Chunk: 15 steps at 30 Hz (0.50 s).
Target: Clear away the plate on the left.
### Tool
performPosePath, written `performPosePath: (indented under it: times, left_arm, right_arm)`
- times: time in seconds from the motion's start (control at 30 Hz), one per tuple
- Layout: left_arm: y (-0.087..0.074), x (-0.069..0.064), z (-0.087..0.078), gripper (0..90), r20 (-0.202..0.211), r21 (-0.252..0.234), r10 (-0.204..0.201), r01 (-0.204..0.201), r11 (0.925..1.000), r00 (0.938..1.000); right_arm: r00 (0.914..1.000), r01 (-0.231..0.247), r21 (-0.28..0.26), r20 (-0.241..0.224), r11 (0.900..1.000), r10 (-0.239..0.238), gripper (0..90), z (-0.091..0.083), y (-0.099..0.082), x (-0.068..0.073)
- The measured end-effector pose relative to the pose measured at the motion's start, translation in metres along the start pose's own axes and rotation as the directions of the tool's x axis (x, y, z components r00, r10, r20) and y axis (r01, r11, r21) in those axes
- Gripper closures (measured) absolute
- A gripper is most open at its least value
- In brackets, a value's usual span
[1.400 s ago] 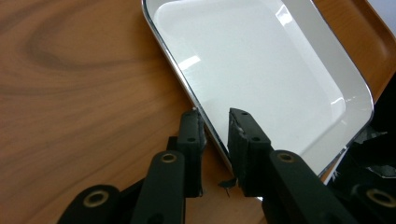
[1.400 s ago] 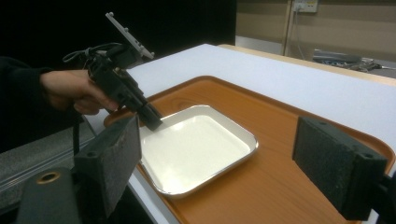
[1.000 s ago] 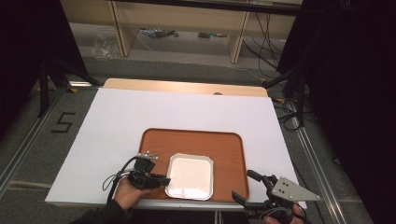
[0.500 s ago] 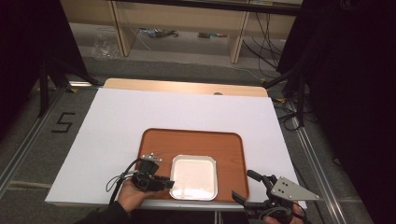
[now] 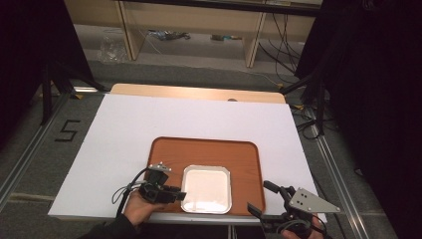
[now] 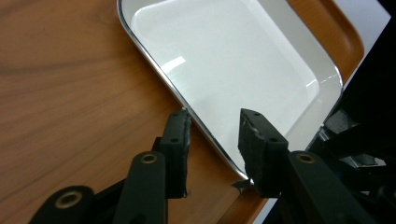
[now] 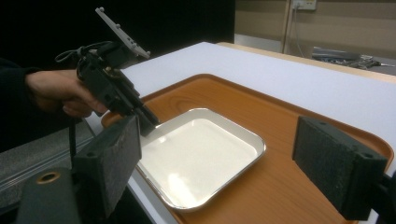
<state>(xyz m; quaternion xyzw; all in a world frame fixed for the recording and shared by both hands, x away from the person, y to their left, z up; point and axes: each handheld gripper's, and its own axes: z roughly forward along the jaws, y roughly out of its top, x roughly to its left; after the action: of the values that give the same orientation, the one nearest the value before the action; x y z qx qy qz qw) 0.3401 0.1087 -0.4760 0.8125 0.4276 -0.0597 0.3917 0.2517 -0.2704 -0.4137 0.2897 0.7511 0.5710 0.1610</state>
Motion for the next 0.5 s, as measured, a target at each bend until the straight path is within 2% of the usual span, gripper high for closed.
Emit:
performPosePath:
  times: [0.23, 0.43, 0.5]
  left_arm:
    - [0.001, 0.000, -0.005, 54.7, -0.025, -0.032, -0.002, 0.001, 0.9995, 0.9997]
    - [0.003, -0.003, -0.010, 42.7, -0.071, -0.053, 0.017, -0.021, 0.9984, 0.9973]
    - [0.004, -0.003, -0.011, 40.1, -0.080, -0.068, 0.011, -0.017, 0.9975, 0.9967]
  right_arm:
    - [1.0000, 0.001, 0.000, 0.001, 1.0000, -0.001, 16.7, 0.000, 0.000, 0.001]
    - [1.0000, 0.001, 0.004, 0.002, 1.0000, -0.001, 16.7, 0.000, 0.000, 0.001]
    - [1.0000, -0.001, 0.002, 0.001, 1.0000, 0.001, 16.7, 0.000, 0.000, 0.001]
